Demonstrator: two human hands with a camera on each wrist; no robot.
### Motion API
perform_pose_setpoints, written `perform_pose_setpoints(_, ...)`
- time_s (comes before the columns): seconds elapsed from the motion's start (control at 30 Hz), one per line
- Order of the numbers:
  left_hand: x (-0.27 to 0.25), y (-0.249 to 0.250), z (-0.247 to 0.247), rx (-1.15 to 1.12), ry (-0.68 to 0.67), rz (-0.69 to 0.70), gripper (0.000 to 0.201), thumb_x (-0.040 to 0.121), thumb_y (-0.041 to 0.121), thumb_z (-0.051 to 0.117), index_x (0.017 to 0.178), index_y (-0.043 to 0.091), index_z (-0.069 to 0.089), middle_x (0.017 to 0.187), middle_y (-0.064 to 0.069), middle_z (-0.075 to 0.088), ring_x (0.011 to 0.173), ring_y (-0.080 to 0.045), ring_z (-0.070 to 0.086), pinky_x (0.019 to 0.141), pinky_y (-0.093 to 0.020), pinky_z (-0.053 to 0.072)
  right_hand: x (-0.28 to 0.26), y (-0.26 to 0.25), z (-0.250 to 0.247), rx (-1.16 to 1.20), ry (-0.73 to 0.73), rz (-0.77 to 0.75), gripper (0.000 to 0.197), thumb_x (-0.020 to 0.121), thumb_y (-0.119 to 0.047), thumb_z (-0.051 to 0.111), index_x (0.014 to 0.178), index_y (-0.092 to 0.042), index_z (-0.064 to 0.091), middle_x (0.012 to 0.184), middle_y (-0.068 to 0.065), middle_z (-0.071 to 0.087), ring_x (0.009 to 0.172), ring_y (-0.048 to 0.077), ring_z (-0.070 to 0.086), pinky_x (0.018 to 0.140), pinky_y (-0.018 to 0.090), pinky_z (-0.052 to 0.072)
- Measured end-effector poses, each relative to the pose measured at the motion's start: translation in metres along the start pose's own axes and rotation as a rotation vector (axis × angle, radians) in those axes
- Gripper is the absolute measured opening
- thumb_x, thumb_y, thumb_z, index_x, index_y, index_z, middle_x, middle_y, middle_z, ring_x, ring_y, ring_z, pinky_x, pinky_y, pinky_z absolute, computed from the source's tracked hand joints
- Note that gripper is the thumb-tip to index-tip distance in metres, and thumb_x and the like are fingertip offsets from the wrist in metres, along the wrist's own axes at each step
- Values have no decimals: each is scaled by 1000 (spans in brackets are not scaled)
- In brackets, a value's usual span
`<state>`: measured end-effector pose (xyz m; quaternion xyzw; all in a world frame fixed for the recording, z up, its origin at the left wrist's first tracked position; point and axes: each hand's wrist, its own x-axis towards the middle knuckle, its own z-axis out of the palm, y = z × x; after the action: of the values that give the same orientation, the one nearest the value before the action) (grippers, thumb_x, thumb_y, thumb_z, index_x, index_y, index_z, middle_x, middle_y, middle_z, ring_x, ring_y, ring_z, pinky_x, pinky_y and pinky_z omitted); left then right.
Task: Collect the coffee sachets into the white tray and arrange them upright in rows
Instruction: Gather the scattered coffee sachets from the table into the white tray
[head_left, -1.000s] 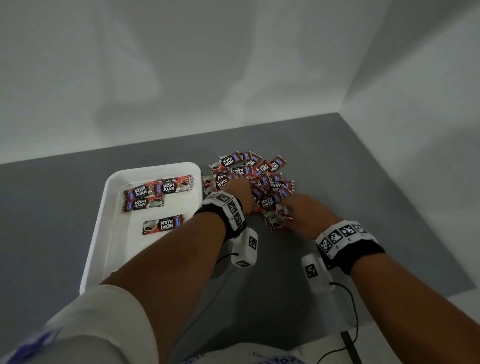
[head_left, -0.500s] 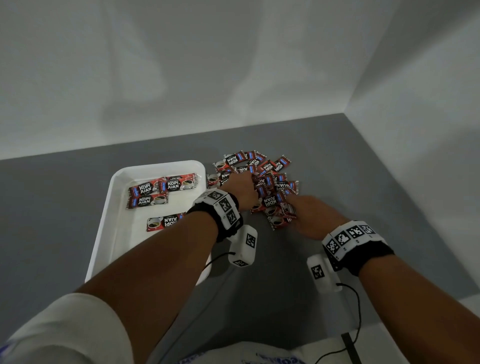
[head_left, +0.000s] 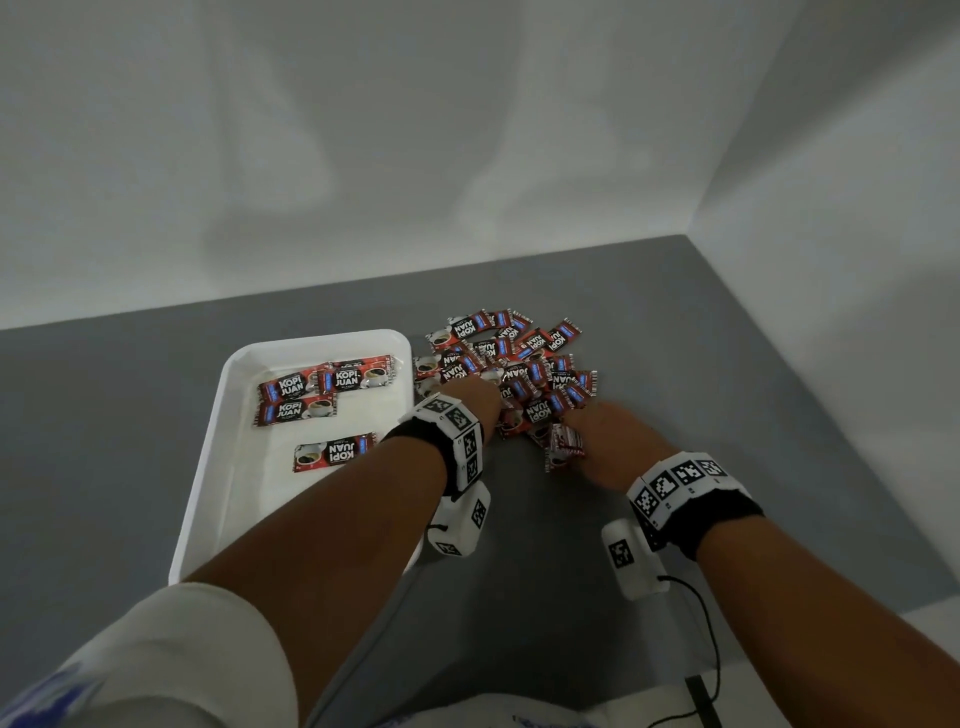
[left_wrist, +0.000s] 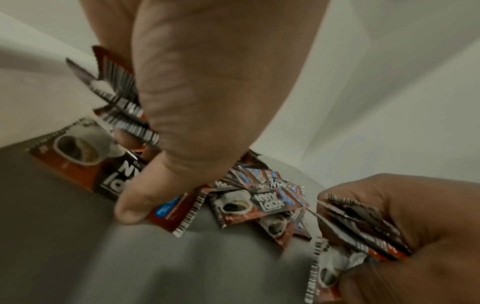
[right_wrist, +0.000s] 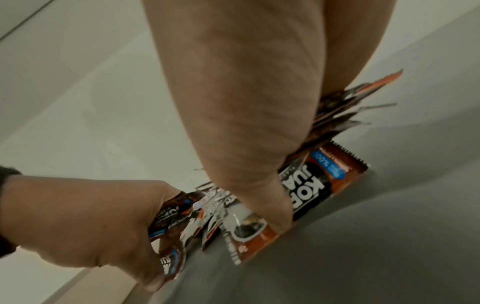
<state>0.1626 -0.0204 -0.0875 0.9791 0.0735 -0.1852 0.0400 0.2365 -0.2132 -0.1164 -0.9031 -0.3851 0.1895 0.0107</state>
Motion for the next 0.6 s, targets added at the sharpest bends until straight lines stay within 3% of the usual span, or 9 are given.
perform_pose_setpoints(0.13, 1, -1, -2, -44, 21, 15, 25, 101, 18, 56, 122, 5, 61, 117, -12, 68, 107, -28, 68, 75, -29, 45, -4, 1, 1, 133, 35, -16, 25, 91, -32, 66, 113, -22, 61, 106, 1, 67, 97, 22, 66, 84, 34, 54)
perform_pose_setpoints(0.2, 1, 1, -8, -106, -24, 14, 19, 98, 16, 59, 112, 4, 64, 104, -9, 67, 100, -26, 68, 71, -29, 47, -8, 0, -6, 278, 67, -9, 17, 93, -26, 65, 107, -21, 59, 101, 0, 67, 93, 22, 65, 81, 34, 52)
perform_pose_setpoints(0.33, -15, -2, -31, -386, 54, 75, 16, 95, 20, 57, 90, 6, 62, 77, -2, 61, 74, -20, 62, 58, -23, 41, -13, -13, -24, 517, 142, 10, 18, 95, -21, 63, 112, -18, 56, 101, 0, 68, 93, 22, 65, 81, 39, 52)
perform_pose_setpoints(0.43, -45, -21, -53, -589, 142, 77, 4, 96, 20, 56, 98, 22, 53, 75, 12, 57, 67, -6, 56, 55, -15, 36, -18, -38, -40, 685, 175, -22, 25, 86, -39, 75, 107, -28, 66, 98, -10, 72, 92, 8, 67, 81, 29, 52)
perform_pose_setpoints(0.5, -67, -44, -62, -577, 187, 70, 19, 94, 25, 63, 103, 28, 46, 82, 14, 56, 71, -5, 55, 58, -15, 36, -22, -64, -51, 760, 172, -47, 30, 79, -34, 82, 104, -27, 68, 95, -10, 73, 89, 5, 68, 80, 27, 51)
perform_pose_setpoints(0.6, -101, -86, -57, -354, 145, -5, 23, 89, 29, 71, 87, 25, 48, 82, 8, 54, 76, -14, 54, 65, -24, 40, -23, -109, -64, 755, 100, -89, 26, 81, -24, 78, 104, -26, 66, 92, -7, 70, 82, 5, 64, 71, 27, 47)
